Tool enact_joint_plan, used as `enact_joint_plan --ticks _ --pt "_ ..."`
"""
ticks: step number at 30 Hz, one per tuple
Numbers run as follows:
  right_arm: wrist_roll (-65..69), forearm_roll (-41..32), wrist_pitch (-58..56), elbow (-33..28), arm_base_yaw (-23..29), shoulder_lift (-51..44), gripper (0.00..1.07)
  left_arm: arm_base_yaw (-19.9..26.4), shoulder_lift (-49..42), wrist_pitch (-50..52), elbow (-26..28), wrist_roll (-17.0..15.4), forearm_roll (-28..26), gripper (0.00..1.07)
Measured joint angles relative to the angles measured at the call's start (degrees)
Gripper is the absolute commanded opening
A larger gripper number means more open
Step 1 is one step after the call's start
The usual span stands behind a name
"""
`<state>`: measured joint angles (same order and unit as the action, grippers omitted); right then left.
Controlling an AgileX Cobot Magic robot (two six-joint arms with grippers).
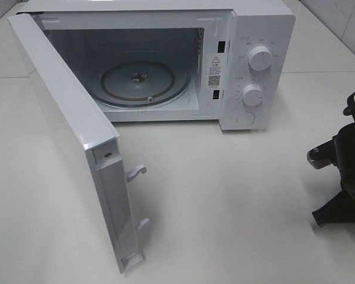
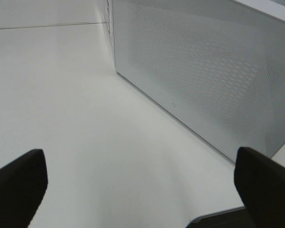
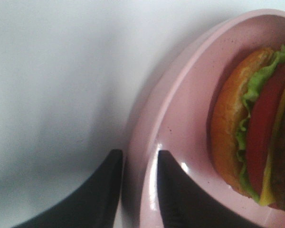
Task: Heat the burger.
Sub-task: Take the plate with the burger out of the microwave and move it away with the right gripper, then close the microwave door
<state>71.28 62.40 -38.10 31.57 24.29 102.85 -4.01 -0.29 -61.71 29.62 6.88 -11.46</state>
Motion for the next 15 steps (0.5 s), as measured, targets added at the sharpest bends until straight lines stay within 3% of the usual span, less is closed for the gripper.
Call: enact_joint_plan --ticks 2,8,11,12,13,15 --pt "-0.6 -2.1 -0.2 0.0 0.0 -2.8 0.40 0.0 0.0 0.0 0.0 0.0 0.0 1.00" --pt "-4.1 -5.0 1.3 0.2 0.0 -6.7 0.41 0.0 0.0 0.0 0.0 0.0 0.0 1.00" --pt "-11.8 -10.5 6.2 0.2 0.0 -12.0 0.46 0.0 0.0 0.0 0.0 0.0 0.0 1.00" --pt "-14.6 -12.4 7.7 0.2 0.0 -13.6 0.53 0.0 0.0 0.0 0.0 0.0 0.0 1.00" --pt "-14.6 -12.4 7.7 0.2 0.0 -13.6 0.53 0.0 0.0 0.0 0.0 0.0 0.0 1.00" --pt "-24.6 -19.3 11.7 0.2 0.0 -19.5 0.75 0.0 0.0 0.0 0.0 0.0 0.0 1.00"
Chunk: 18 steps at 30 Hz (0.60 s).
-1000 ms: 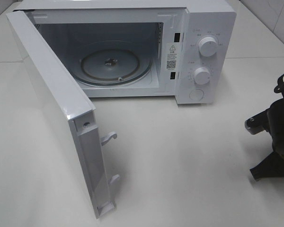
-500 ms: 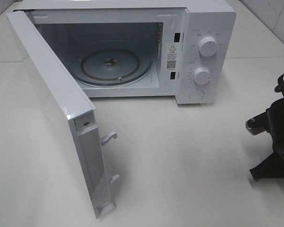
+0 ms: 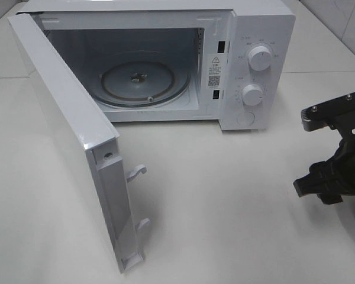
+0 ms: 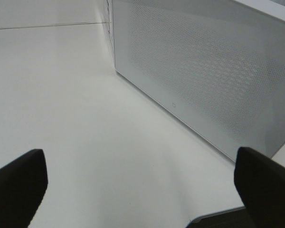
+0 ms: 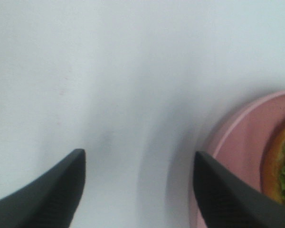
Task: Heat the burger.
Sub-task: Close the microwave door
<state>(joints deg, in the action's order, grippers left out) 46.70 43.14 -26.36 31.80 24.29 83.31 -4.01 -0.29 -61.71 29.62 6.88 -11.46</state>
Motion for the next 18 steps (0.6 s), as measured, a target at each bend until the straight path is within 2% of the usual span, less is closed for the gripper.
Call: enact_joint_plan --ticks 1,3,5,11,13,15,16,17,18 --pt "0.0 0.0 0.0 0.0 0.0 0.0 0.75 0.0 0.0 0.0 0.0 0.0 0.0 1.00" --pt "-5.0 -3.9 0.4 0.0 0.0 -3.7 0.89 0.0 0.0 0.0 0.0 0.0 0.0 1.00" --pt "-7.8 -6.0 -0.2 0.0 0.0 -5.4 0.92 0.0 0.0 0.0 0.0 0.0 0.0 1.00" --pt "-15.4 -10.5 -3.8 0.0 0.0 -8.8 0.89 0.0 0.0 0.0 0.0 0.0 0.0 1.00" --pt "-22.1 -16.0 -4.9 0.0 0.0 -10.5 0.87 0.0 0.0 0.0 0.0 0.0 0.0 1.00" --pt "-24.6 -18.3 -5.1 0.0 0.0 -11.1 0.87 0.0 0.0 0.0 0.0 0.0 0.0 1.00" --pt "-29.6 -22.8 -5.3 0.0 0.0 -12.4 0.85 0.0 0.0 0.0 0.0 0.0 0.0 1.00" --pt "-29.6 -22.8 -5.3 0.0 0.0 -12.4 0.85 0.0 0.0 0.0 0.0 0.0 0.0 1.00" --pt "-33.9 -26.8 -5.4 0.0 0.0 -13.8 0.84 0.0 0.0 0.0 0.0 0.0 0.0 1.00"
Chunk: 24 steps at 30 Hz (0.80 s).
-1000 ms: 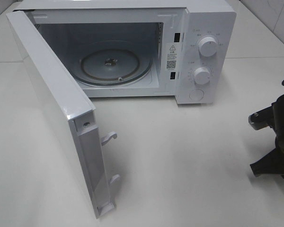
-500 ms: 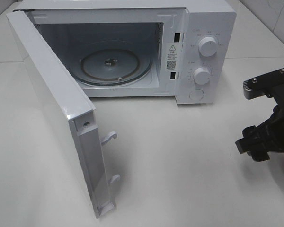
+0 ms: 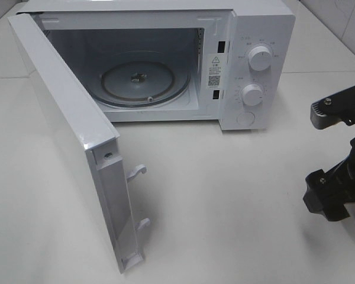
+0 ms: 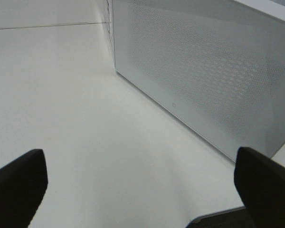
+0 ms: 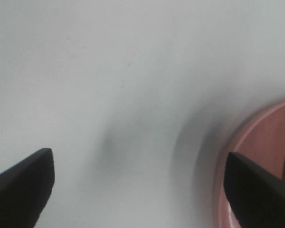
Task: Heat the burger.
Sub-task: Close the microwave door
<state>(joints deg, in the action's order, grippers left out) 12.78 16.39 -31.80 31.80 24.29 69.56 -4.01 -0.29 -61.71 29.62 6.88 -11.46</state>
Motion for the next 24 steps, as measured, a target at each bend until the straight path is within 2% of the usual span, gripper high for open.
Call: enact_joint_plan --ticks 5,6,7,12,19,24 --pt "-7.2 -7.0 -0.7 0.0 0.0 -3.4 0.84 0.0 0.0 0.0 0.0 0.0 0.0 1.00" --pt "-10.0 -10.3 -1.3 0.0 0.0 -5.4 0.84 0.0 0.0 0.0 0.0 0.0 0.0 1.00" --pt "-10.0 -10.3 -1.3 0.0 0.0 -5.4 0.84 0.0 0.0 0.0 0.0 0.0 0.0 1.00" --pt "-13.5 -17.7 -4.9 0.0 0.0 -14.0 0.84 0.0 0.0 0.0 0.0 0.0 0.0 1.00" --pt "-13.5 -19.4 -10.8 0.0 -0.7 -24.2 0.83 0.0 0.0 0.0 0.0 0.0 0.0 1.00" --pt "-14.6 -19.5 -17.8 0.0 -4.5 -32.3 0.83 0.0 0.0 0.0 0.0 0.0 0.0 1.00"
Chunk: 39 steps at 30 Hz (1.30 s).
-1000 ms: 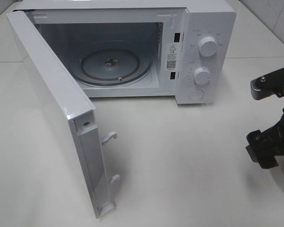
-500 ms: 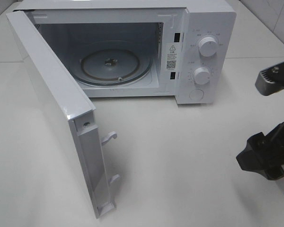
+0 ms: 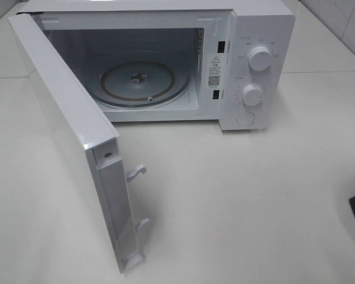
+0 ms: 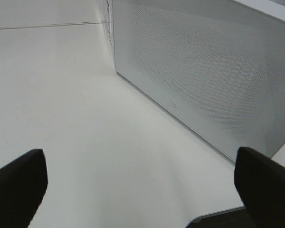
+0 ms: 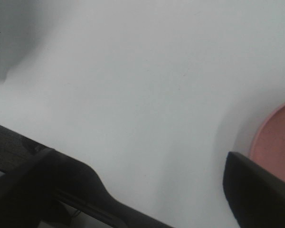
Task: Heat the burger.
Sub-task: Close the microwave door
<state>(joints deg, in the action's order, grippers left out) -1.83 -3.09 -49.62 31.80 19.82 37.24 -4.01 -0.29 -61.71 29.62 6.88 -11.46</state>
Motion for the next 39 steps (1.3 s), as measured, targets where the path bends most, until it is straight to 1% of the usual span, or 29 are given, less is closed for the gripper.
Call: enact_joint_plan --ticks 1,3,4,6,8,9,11,13,14,20,25,26,28,39 --pt "-0.1 0.0 -2.1 0.0 -1.5 -3.2 0.83 0.0 0.0 0.0 0.0 0.0 0.0 1.00" --pt "-0.1 0.0 -3.3 0.0 -2.3 -5.0 0.83 0.0 0.0 0.0 0.0 0.0 0.0 1.00" --pt "0.0 0.0 -4.7 -0.1 -3.4 -8.3 0.83 0.0 0.0 0.0 0.0 0.0 0.0 1.00" --pt "0.1 0.0 -4.9 -0.2 -3.9 -9.7 0.83 0.0 0.0 0.0 0.0 0.0 0.0 1.00" --pt "0.1 0.0 -4.9 -0.9 -5.8 -15.6 0.83 0.0 0.0 0.0 0.0 0.0 0.0 1.00" --pt "0.1 0.0 -4.9 -0.9 -5.8 -15.6 0.83 0.0 0.0 0.0 0.0 0.0 0.0 1.00" --pt "1.5 0.0 -4.9 -2.5 -8.7 -22.6 0.81 0.0 0.0 0.0 0.0 0.0 0.0 1.00" --pt "1.8 0.0 -4.9 -2.6 -9.2 -23.8 0.80 0.0 0.0 0.0 0.0 0.0 0.0 1.00" --pt "2.2 0.1 -5.0 -3.3 -10.4 -26.8 0.79 0.0 0.0 0.0 0.0 0.0 0.0 1.00" --pt "2.6 0.1 -5.4 -3.6 -12.5 -31.2 0.76 0.0 0.0 0.0 0.0 0.0 0.0 1.00" --pt "2.7 0.1 -5.6 -3.6 -16.1 -36.8 0.76 0.0 0.0 0.0 0.0 0.0 0.0 1.00" --pt "2.7 0.1 -5.6 -3.6 -16.1 -36.8 0.76 0.0 0.0 0.0 0.0 0.0 0.0 1.00" --pt "2.7 0.1 -5.7 -3.6 -17.8 -37.5 0.76 0.0 0.0 0.0 0.0 0.0 0.0 1.00" --pt "2.7 0.1 -5.8 -3.6 -18.0 -37.5 0.76 0.0 0.0 0.0 0.0 0.0 0.0 1.00"
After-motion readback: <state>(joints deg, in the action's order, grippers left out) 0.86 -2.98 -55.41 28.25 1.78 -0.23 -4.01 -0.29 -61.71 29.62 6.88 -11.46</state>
